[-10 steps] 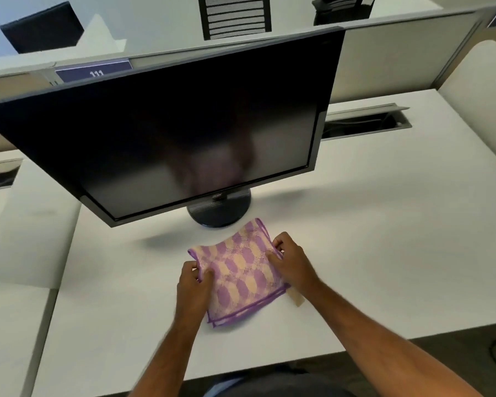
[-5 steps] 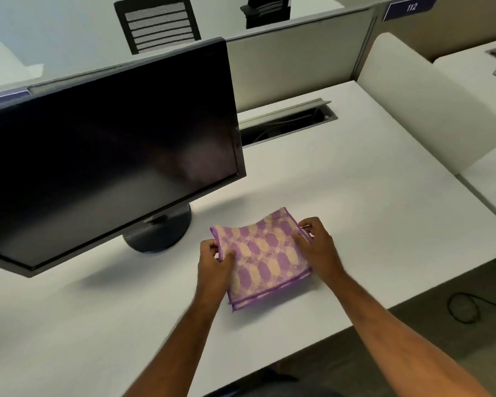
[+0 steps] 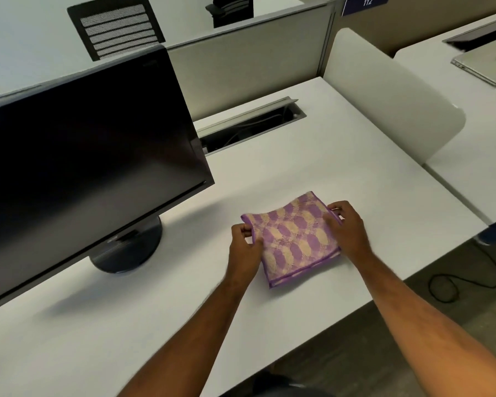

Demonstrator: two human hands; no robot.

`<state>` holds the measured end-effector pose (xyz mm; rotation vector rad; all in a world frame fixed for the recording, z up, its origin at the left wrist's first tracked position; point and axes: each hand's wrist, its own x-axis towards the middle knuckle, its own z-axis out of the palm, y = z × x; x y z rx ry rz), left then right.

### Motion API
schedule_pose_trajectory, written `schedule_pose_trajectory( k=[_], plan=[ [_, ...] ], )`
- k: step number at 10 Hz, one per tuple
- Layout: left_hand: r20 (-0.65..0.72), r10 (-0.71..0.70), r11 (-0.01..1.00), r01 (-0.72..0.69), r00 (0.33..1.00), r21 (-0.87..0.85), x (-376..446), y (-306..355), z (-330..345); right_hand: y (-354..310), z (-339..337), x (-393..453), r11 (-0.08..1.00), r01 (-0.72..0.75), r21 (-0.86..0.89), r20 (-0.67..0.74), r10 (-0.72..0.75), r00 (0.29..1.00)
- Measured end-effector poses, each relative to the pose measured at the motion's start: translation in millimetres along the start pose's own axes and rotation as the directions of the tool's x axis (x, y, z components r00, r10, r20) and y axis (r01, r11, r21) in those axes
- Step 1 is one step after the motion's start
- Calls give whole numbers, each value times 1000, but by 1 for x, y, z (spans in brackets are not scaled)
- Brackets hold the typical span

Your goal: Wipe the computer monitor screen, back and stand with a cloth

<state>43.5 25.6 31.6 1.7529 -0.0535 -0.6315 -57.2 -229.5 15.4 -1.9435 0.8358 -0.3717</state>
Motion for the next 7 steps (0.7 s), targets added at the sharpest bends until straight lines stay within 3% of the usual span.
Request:
schedule_pose_trajectory(
  k=[1,4,5,6,7],
  plan=[
    [97,-66,998,64,993,15,6,-7,14,12,-9,10,1000,-16,-27,-13,16,1000],
    [148,-39,983,11,988,185,5,-29,17,29,-11,19,982,-94,-166,-60,85,995],
    [122,22,928,-66,992,367,-3,-35,1,20,1,11,910,-3,-415,-145,-63,987],
    [132,133,853,-181,982,489,-12,-48,-21,10,20,-5,868,138,-477,-109,-215,971],
    [86,276,742,-270,957,614,-28,-68,-55,0,57,-27,795,347,-498,44,-376,925]
  ],
)
